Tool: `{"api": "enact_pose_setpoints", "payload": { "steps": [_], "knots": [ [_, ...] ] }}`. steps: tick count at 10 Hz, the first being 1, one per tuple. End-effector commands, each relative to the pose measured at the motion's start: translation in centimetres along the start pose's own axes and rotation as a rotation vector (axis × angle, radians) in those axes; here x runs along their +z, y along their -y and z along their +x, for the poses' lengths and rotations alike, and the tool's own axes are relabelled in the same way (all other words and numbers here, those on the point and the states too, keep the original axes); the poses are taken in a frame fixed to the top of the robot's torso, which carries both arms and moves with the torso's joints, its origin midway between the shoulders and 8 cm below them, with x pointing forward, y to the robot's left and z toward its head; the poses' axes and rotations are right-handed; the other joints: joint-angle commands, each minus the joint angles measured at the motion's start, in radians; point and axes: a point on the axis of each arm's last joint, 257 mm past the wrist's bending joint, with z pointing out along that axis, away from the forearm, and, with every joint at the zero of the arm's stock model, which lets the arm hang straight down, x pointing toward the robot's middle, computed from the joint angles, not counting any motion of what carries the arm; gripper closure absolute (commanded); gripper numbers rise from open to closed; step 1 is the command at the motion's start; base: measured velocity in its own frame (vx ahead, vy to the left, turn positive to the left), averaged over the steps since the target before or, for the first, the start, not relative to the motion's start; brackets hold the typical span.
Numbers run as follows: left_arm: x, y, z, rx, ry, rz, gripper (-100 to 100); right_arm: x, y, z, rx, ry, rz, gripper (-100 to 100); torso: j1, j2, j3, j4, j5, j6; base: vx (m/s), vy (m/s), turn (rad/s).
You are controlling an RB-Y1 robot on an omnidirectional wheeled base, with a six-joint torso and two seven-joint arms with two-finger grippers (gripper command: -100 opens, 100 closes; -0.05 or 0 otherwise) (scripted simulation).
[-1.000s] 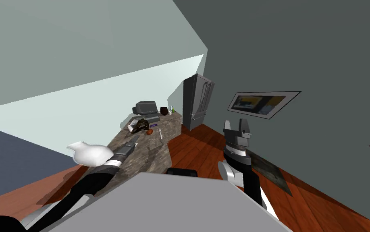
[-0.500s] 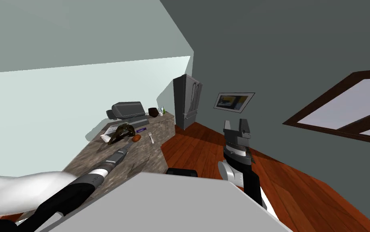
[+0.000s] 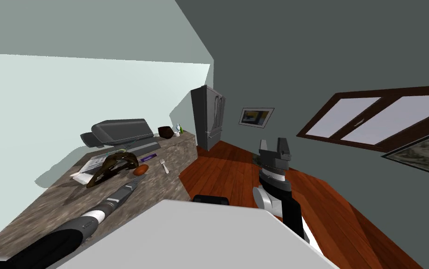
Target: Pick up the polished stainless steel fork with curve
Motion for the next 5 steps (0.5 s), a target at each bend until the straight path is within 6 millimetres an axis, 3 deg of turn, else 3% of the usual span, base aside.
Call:
{"api": "enact_pose_setpoints", "payload": {
  "steps": [1,3,4,5],
  "knots": [
    [-0.5,-1.7,-0.3,0.011,-0.012,-0.049,-100,0.0,0.0,0.0,0.000,0.000,0.000,0,0.000,0.000,0.000,0.000,0.000,0.000,0.031,0.013,-0.117],
    [-2.0,-5.9,-0.8,0.038,-0.051,-0.175,-100,0.0,0.0,0.0,0.000,0.000,0.000,0,0.000,0.000,0.000,0.000,0.000,-0.001,0.050,0.008,-0.314],
    [-2.0,-5.9,-0.8,0.038,-0.052,-0.175,-100,0.0,0.0,0.0,0.000,0.000,0.000,0,0.000,-0.001,-0.001,0.000,0.000,0.000,0.049,0.016,-0.207],
    [-2.8,-7.8,-1.1,0.049,-0.072,-0.236,-100,0.0,0.0,0.0,0.000,0.000,0.000,0,0.000,-0.001,-0.001,0.000,0.000,-0.001,0.051,0.010,-0.291]
  ]
}}
